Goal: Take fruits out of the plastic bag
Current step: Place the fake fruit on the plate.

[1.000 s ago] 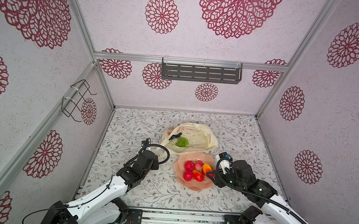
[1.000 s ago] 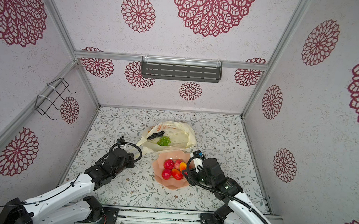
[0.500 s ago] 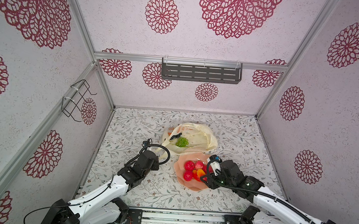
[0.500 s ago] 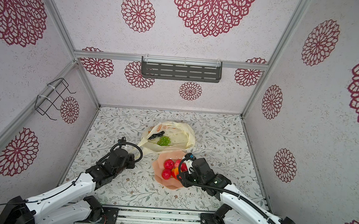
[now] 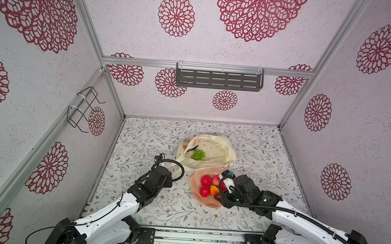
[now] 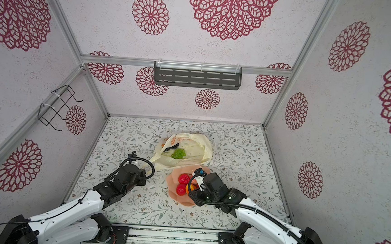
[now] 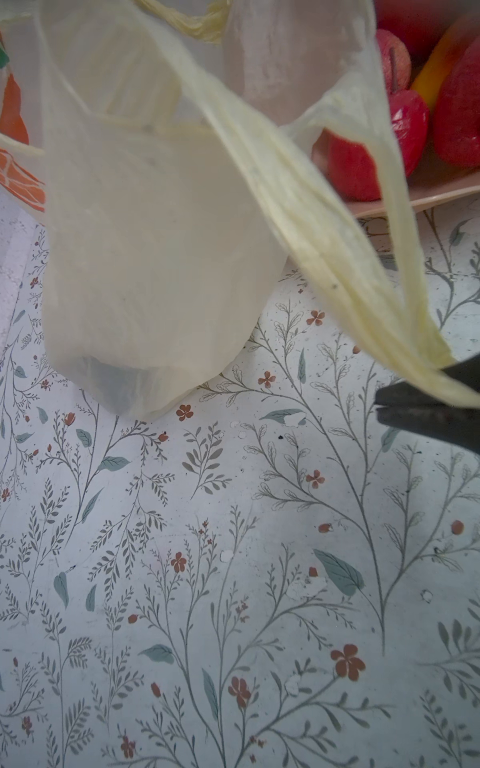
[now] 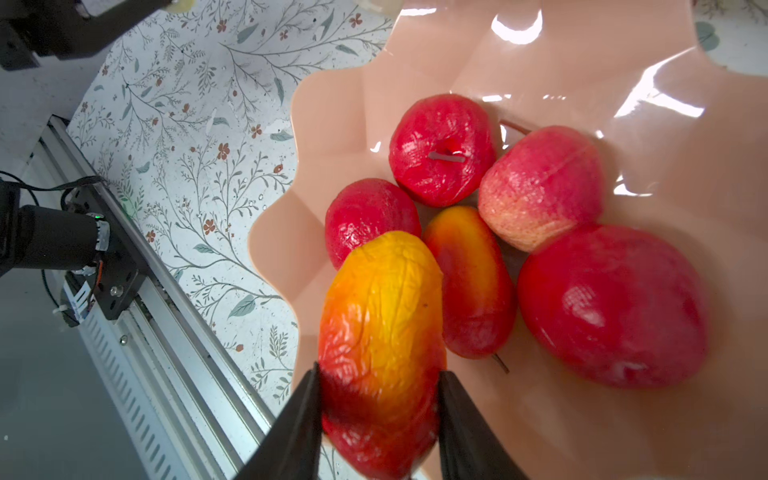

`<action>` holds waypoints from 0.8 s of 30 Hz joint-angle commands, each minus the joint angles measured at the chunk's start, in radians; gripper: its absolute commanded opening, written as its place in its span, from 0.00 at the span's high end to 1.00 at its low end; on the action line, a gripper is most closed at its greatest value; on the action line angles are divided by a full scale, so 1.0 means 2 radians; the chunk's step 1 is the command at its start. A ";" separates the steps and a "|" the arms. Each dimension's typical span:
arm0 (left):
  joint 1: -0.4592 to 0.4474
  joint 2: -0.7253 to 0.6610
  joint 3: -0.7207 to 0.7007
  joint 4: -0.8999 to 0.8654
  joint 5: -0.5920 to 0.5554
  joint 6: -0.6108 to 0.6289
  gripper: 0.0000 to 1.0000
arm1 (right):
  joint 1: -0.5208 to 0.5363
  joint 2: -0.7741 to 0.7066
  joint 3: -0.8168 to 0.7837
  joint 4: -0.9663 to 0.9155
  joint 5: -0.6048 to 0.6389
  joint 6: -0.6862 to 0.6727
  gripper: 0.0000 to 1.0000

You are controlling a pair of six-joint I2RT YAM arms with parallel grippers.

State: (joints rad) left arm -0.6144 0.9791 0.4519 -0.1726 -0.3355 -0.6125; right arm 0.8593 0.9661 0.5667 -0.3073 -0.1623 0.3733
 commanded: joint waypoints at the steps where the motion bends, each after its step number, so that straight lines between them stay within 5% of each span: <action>1: 0.002 -0.011 -0.009 0.016 -0.009 0.004 1.00 | 0.009 0.006 0.000 0.014 0.018 -0.009 0.54; 10: 0.004 -0.030 -0.018 0.010 -0.008 0.004 1.00 | 0.029 0.028 0.014 0.013 0.035 -0.012 0.37; 24: 0.005 -0.054 -0.023 0.008 0.005 0.003 1.00 | 0.043 0.006 0.053 0.014 0.089 -0.029 0.41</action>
State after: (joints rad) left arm -0.6106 0.8909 0.4175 -0.1623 -0.3416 -0.6132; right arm 0.9348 1.0061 0.6201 -0.2996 -0.0452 0.3500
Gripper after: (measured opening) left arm 0.042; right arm 0.591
